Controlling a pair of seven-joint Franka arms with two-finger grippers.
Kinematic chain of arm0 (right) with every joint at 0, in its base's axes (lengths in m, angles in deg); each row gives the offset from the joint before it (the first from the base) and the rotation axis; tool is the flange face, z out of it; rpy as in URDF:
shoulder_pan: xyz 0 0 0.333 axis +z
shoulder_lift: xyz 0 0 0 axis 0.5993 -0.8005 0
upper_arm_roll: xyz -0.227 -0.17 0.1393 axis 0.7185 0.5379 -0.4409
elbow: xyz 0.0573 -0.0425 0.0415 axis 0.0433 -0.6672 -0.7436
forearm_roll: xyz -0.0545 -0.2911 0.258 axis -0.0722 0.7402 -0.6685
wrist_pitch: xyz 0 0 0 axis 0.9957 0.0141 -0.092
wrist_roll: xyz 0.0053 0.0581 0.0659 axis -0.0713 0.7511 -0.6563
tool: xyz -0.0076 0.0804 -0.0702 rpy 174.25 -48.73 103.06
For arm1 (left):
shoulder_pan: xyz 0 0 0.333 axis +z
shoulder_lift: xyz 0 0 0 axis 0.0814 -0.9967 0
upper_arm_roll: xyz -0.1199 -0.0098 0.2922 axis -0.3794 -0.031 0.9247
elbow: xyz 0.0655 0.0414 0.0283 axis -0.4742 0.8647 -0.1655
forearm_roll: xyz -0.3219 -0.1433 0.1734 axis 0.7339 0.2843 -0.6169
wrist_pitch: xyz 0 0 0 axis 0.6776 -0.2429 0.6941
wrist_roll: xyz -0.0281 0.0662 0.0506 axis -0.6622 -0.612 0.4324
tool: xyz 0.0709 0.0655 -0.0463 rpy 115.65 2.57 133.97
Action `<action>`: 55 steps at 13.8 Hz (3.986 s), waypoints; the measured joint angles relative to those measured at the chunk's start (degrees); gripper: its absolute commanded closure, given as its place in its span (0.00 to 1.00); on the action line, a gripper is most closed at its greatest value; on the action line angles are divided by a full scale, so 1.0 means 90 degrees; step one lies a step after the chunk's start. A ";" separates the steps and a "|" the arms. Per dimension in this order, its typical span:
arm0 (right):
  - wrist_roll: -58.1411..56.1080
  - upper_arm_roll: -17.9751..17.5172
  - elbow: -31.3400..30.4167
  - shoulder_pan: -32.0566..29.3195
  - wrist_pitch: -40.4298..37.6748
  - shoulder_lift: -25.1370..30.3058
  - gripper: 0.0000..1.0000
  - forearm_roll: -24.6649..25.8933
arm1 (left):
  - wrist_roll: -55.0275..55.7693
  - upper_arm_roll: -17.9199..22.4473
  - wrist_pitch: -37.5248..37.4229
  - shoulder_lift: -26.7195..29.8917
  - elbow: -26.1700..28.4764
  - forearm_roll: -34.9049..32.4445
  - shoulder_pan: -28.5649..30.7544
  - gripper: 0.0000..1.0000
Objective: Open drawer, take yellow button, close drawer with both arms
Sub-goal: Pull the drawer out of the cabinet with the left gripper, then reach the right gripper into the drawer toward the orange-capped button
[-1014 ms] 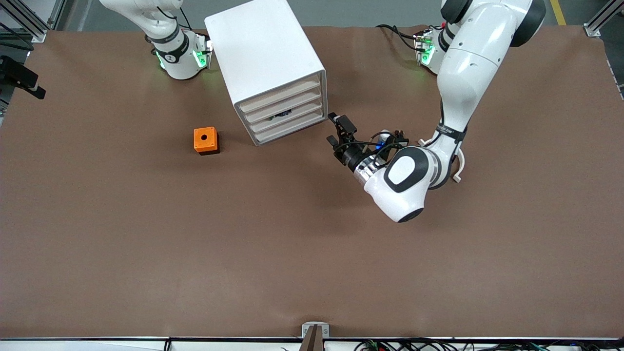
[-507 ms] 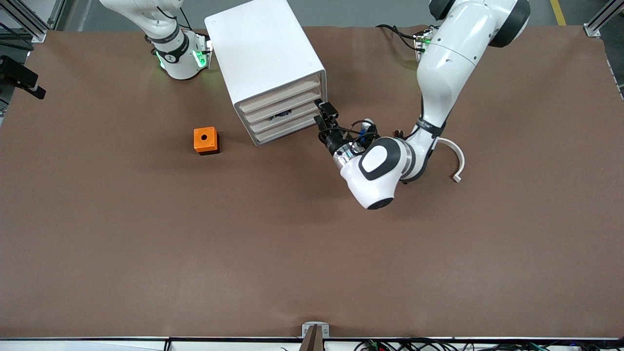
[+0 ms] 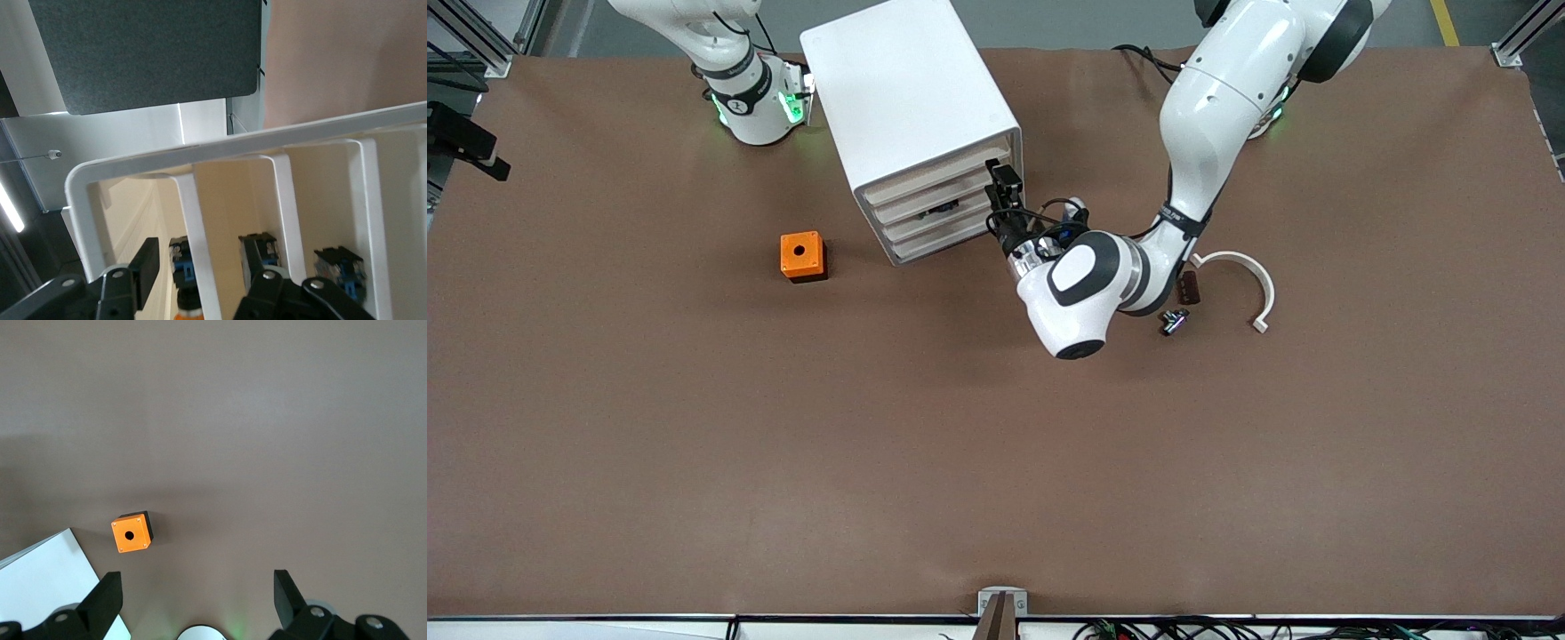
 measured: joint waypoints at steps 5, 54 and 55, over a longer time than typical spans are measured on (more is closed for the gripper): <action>0.0000 0.0001 -0.0001 0.0000 -0.0003 0.0000 0.00 0.0000 | 0.0000 -0.0003 -0.0368 -0.0006 0.0170 0.0000 -0.0293 0.64; 1.1681 -0.0229 -0.0047 0.5454 0.2311 -0.2006 0.00 -0.0529 | -0.1807 -0.0065 0.0742 0.0014 -0.0246 -0.0240 0.1300 0.00; 1.1844 -0.0227 -0.0059 0.5579 0.2453 -0.2193 0.00 -0.0447 | -0.2242 -0.0069 0.0730 0.0019 -0.0279 -0.0473 0.1301 0.00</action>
